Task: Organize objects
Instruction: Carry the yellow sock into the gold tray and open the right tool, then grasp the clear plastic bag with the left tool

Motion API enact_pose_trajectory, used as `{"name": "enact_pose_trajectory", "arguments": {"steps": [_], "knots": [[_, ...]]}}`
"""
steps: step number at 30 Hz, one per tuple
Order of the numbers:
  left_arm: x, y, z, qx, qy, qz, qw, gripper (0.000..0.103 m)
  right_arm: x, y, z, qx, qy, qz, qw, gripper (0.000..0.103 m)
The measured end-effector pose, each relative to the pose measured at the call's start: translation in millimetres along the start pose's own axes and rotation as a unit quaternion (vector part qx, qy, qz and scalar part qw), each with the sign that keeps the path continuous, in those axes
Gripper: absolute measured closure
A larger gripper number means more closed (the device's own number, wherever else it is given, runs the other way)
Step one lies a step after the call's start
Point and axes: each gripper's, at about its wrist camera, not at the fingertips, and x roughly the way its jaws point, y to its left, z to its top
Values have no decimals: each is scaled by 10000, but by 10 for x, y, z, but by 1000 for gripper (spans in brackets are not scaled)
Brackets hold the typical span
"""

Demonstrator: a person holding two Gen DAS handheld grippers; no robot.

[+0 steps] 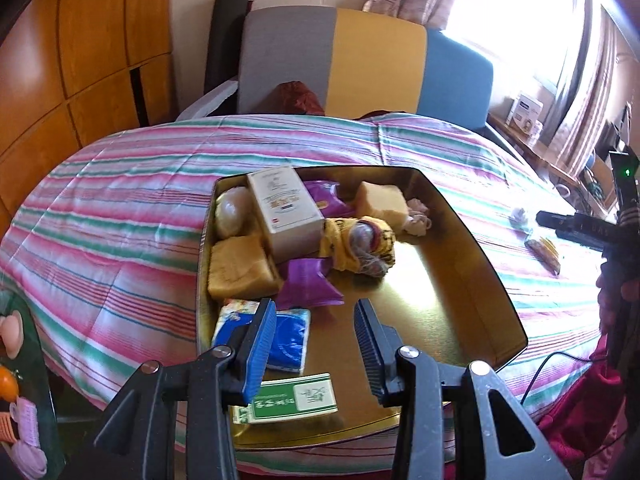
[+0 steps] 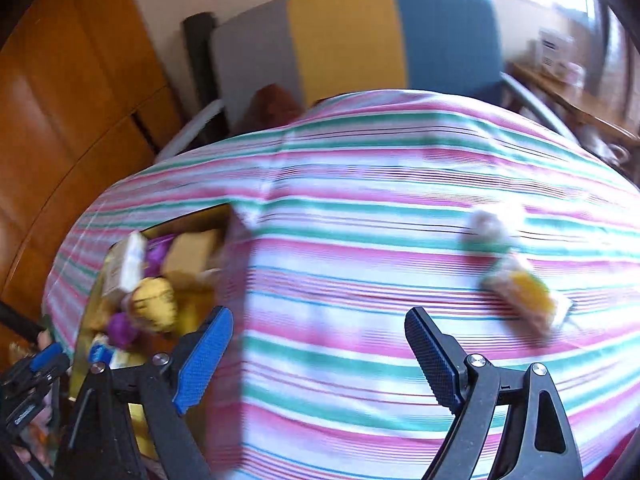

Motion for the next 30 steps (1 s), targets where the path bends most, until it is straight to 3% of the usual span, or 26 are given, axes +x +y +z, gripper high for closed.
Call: {"name": "enact_pose_trajectory", "arguments": {"steps": [9, 13, 15, 20, 30], "knots": [[81, -456, 122, 495, 59, -61, 9987, 61, -157, -1042, 221, 674, -424, -729, 9942, 14], [133, -692, 188, 734, 80, -117, 9972, 59, -152, -1500, 194, 1207, -750, -1100, 9837, 14], [165, -810, 222, 840, 91, -175, 9963, 59, -135, -1715, 149, 1657, -708, -1329, 9746, 15], [265, -1132, 299, 1097, 152, -321, 9933, 59, -277, -1980, 116, 2391, -939, -1009, 9612, 15], [470, -1711, 436, 1544, 282, -655, 9854, 59, -301, -2016, 46, 2683, -884, -948, 9546, 14]]}}
